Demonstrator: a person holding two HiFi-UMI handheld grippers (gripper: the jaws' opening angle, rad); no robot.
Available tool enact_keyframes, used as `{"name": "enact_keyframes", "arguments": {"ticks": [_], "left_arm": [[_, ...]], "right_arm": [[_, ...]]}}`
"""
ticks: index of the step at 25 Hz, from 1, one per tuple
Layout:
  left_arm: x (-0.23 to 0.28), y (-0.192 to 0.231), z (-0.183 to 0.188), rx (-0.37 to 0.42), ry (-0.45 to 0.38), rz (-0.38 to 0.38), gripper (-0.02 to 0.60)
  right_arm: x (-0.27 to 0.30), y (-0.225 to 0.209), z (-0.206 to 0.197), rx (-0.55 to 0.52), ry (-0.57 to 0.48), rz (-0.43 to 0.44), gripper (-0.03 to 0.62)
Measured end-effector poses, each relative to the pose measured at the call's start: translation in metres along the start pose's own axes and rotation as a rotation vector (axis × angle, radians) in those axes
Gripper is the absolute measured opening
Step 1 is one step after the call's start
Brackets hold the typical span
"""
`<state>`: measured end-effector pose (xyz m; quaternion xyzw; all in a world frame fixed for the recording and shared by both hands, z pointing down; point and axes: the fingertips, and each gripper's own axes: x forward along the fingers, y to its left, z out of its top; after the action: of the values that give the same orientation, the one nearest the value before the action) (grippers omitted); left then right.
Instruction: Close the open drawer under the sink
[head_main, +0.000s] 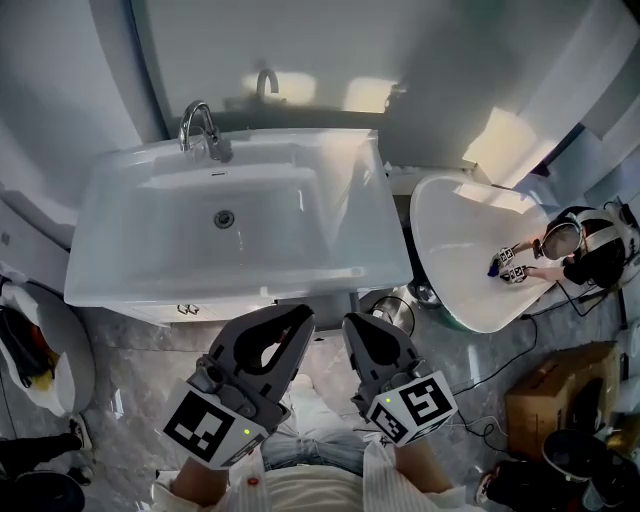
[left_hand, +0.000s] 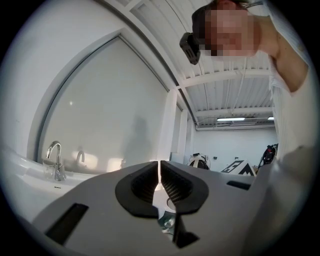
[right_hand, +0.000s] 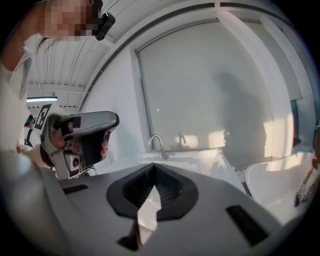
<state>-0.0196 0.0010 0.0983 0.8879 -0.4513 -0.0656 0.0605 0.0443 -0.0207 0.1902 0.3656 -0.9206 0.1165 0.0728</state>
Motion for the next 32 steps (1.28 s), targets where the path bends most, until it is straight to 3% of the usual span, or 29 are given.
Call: {"name": "enact_keyframes", "arguments": {"ticks": [8, 15, 32], "left_arm": [[0.000, 0.005, -0.008, -0.005, 0.039, -0.039, 0.025], [0.005, 0.017, -0.042, -0.038, 0.100, -0.051, 0.025], [0.013, 0.050, -0.171, -0.098, 0.230, -0.003, 0.025]], "right_arm": [[0.002, -0.002, -0.002, 0.026, -0.010, -0.065, 0.009], [0.016, -0.007, -0.020, 0.031, 0.019, -0.093, 0.011], [0.049, -0.037, -0.136, 0.117, 0.147, -0.154, 0.009]]}}
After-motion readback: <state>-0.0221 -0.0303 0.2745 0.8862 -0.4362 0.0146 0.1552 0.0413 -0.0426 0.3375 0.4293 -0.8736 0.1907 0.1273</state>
